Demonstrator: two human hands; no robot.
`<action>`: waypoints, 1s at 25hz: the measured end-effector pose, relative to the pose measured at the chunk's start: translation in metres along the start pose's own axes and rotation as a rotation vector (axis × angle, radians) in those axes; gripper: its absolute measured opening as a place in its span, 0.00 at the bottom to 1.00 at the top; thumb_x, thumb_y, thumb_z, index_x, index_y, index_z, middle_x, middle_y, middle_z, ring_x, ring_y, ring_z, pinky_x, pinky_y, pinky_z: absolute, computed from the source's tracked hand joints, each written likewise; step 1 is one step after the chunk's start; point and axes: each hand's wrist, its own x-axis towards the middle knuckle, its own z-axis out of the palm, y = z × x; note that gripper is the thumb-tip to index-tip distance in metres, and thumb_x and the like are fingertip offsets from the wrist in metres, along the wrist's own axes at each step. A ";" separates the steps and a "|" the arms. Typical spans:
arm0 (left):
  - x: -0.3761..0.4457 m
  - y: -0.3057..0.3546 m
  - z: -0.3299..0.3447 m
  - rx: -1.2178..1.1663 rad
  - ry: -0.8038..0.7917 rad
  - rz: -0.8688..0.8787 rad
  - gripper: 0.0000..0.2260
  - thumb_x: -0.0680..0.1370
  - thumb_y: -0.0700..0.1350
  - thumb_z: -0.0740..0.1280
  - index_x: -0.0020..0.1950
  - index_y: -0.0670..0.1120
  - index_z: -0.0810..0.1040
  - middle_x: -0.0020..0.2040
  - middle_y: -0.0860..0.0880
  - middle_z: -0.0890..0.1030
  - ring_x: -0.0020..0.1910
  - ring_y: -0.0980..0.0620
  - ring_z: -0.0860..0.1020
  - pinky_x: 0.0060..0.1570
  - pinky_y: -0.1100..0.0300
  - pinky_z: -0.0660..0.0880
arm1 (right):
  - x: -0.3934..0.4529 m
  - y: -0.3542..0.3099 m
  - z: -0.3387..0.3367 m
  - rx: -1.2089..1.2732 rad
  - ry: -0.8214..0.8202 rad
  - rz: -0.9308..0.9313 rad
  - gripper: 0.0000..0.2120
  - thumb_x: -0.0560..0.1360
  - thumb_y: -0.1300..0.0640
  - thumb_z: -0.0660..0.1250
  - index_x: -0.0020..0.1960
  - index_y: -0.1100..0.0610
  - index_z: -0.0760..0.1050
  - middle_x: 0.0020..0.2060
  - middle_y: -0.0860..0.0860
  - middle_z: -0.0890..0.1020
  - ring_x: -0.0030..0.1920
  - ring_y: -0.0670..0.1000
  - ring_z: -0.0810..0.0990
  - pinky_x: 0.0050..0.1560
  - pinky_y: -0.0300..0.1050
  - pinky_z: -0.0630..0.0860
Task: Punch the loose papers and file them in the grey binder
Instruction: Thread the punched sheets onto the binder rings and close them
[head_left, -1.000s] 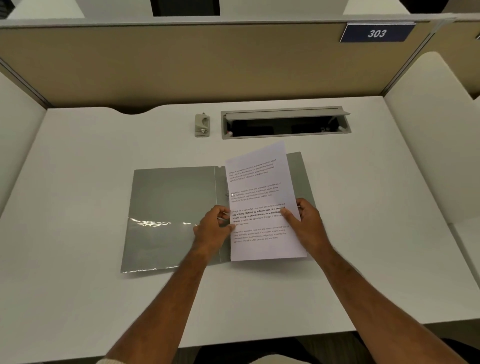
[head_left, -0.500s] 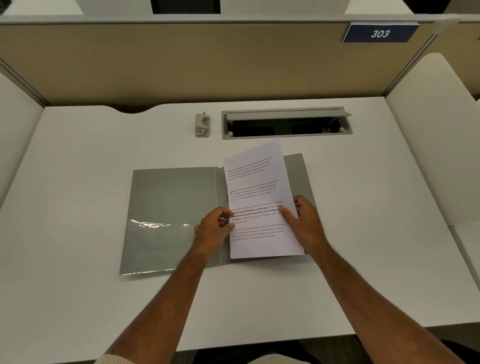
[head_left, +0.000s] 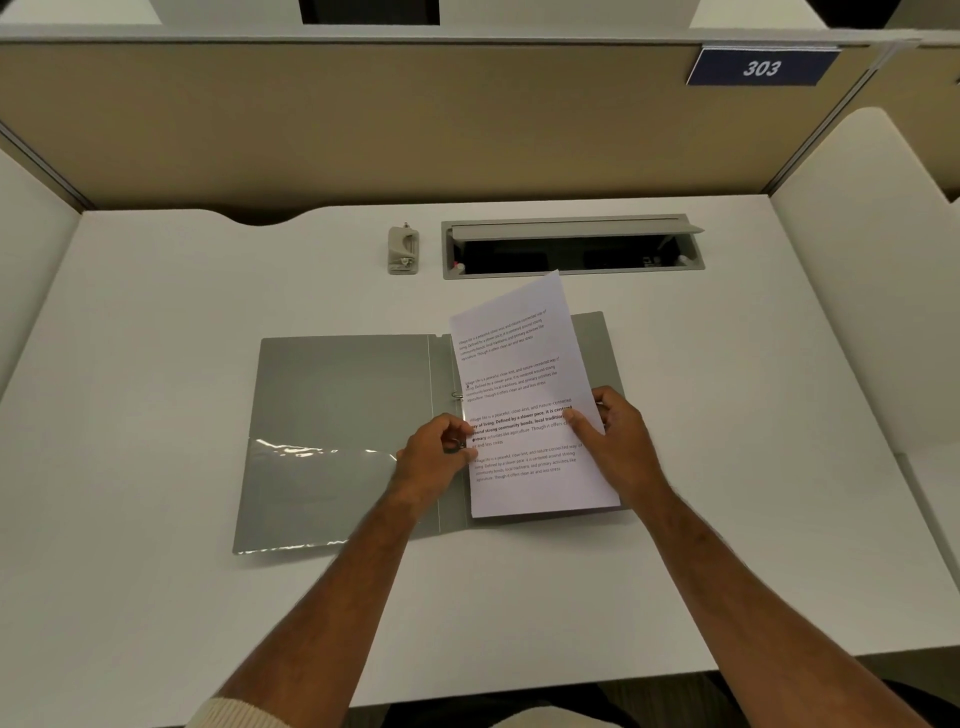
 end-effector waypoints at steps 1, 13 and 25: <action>-0.001 0.000 0.000 -0.001 -0.004 0.000 0.11 0.76 0.41 0.76 0.54 0.48 0.79 0.54 0.52 0.83 0.54 0.52 0.83 0.60 0.49 0.82 | 0.000 -0.001 0.000 0.001 -0.006 -0.004 0.11 0.79 0.49 0.70 0.58 0.52 0.74 0.50 0.44 0.82 0.44 0.43 0.84 0.37 0.32 0.80; 0.002 -0.009 0.002 -0.068 0.016 -0.018 0.10 0.76 0.38 0.76 0.54 0.47 0.80 0.52 0.51 0.84 0.53 0.54 0.82 0.57 0.58 0.81 | 0.000 -0.008 0.001 -0.009 -0.039 -0.022 0.10 0.79 0.50 0.71 0.56 0.51 0.73 0.49 0.42 0.82 0.43 0.43 0.85 0.38 0.33 0.81; 0.007 -0.010 0.004 -0.093 0.010 -0.061 0.05 0.79 0.38 0.71 0.53 0.45 0.79 0.51 0.50 0.83 0.52 0.53 0.81 0.54 0.62 0.79 | -0.002 -0.010 0.003 -0.062 -0.046 -0.032 0.13 0.79 0.49 0.70 0.58 0.53 0.73 0.51 0.44 0.82 0.46 0.43 0.84 0.39 0.33 0.80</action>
